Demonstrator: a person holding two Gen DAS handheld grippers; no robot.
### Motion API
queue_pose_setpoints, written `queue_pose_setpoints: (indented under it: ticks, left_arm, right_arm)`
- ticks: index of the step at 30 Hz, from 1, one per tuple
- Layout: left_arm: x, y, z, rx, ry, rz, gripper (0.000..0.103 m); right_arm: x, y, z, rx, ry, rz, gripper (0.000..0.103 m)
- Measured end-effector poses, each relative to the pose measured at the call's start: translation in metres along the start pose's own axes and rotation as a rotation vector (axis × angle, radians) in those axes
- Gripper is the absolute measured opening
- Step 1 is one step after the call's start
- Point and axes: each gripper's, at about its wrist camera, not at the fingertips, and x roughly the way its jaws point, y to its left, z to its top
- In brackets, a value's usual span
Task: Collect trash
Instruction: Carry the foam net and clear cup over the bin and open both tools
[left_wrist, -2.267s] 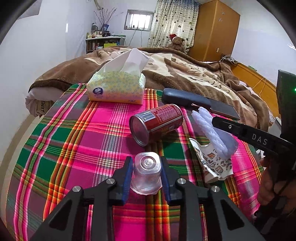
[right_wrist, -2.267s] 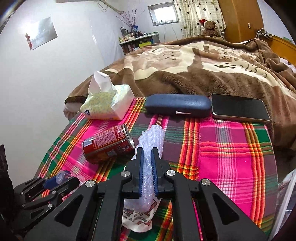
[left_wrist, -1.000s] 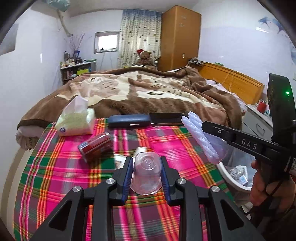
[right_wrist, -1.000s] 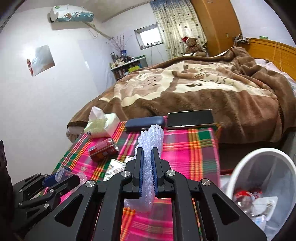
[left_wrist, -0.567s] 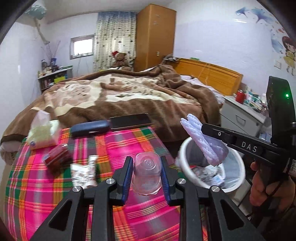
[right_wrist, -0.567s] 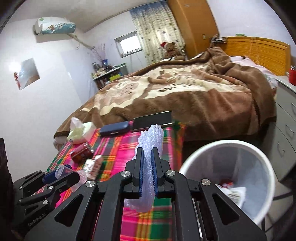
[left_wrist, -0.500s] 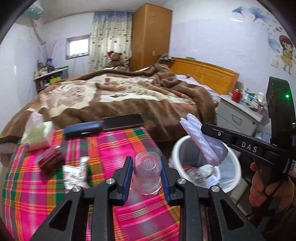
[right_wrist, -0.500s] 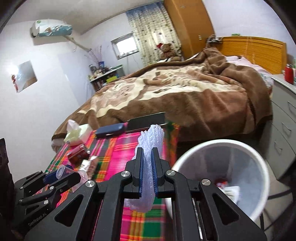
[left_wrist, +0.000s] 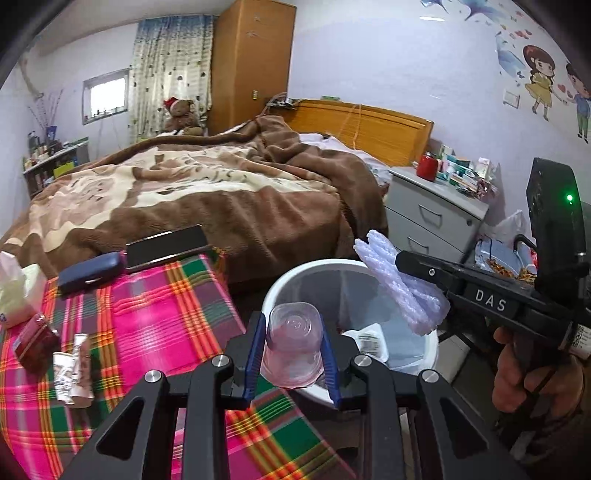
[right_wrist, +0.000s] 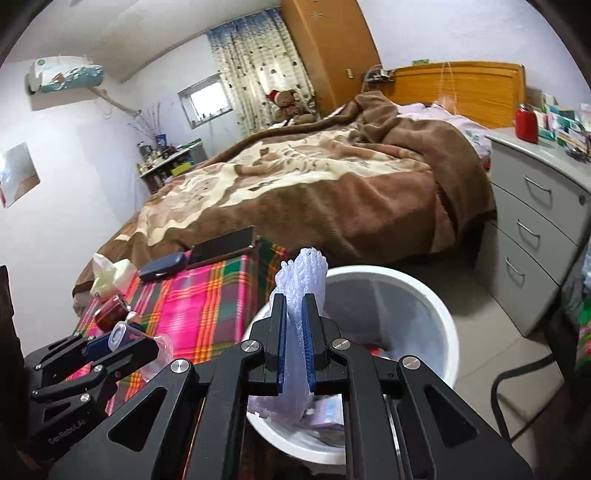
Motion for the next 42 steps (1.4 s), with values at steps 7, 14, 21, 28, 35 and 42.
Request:
queue_pose_setpoints:
  ticks: [7, 14, 21, 28, 35, 42]
  left_arm:
    - [0.029, -0.024, 0.001, 0.032, 0.047, -0.033, 0.029]
    - [0.060, -0.040, -0.004, 0.039, 0.098, -0.067, 0.029]
    - [0.078, -0.038, -0.006, 0.034, 0.118, -0.056, 0.029]
    - [0.088, -0.035, -0.007, 0.023, 0.132, -0.060, 0.053]
    - [0.083, -0.026, -0.006, 0.000, 0.123, -0.062, 0.055]
    - [0.069, -0.016, -0.008, -0.023, 0.102, -0.048, 0.055]
  right_arm:
    - [0.005, -0.027, -0.009, 0.030, 0.045, -0.058, 0.009]
    - [0.014, -0.048, -0.018, 0.049, 0.090, -0.116, 0.009]
    - [0.022, -0.060, -0.021, 0.058, 0.127, -0.130, 0.009]
    - [0.029, -0.066, -0.024, 0.077, 0.168, -0.126, 0.009]
    - [0.029, -0.061, -0.024, 0.048, 0.179, -0.139, 0.036]
    - [0.023, -0.055, -0.021, 0.060, 0.149, -0.126, 0.049]
